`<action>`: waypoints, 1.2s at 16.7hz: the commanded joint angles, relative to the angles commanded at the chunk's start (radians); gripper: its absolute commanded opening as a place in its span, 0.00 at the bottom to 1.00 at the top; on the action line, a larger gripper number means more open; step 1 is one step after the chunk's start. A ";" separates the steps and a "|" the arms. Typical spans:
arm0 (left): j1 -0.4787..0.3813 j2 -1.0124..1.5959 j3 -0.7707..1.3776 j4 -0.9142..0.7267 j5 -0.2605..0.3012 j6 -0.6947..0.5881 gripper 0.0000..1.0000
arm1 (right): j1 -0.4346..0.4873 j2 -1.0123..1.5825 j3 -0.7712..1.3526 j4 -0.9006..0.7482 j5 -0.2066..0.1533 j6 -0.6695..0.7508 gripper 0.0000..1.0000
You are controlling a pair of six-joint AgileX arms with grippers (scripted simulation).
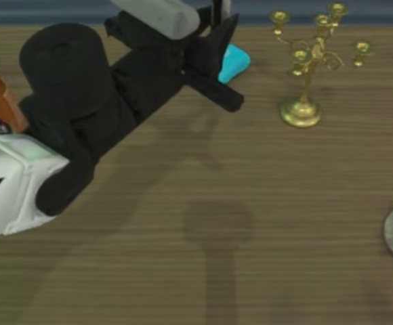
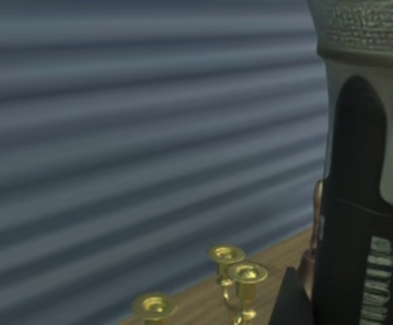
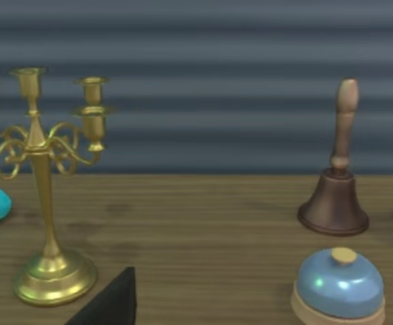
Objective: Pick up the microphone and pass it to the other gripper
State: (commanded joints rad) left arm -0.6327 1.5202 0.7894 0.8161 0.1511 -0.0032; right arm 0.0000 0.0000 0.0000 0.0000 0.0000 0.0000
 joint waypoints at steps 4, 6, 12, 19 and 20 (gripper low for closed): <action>0.002 0.002 0.002 -0.001 0.001 0.000 0.00 | 0.000 0.000 0.000 0.000 0.000 0.000 1.00; 0.000 0.000 0.000 0.000 0.000 0.000 0.00 | 0.000 0.000 0.000 0.000 0.000 0.000 1.00; 0.000 0.000 0.000 0.000 0.000 0.000 0.00 | 0.056 0.068 0.053 0.027 0.003 -0.001 1.00; 0.000 0.000 0.000 0.000 0.000 0.000 0.00 | 0.351 0.543 0.360 0.190 0.038 -0.006 1.00; 0.000 0.000 0.000 0.000 0.000 0.000 0.00 | 0.398 0.626 0.412 0.219 0.044 -0.007 1.00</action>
State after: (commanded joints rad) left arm -0.6327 1.5202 0.7894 0.8161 0.1511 -0.0032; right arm 0.3984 0.6256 0.4120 0.2187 0.0437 -0.0067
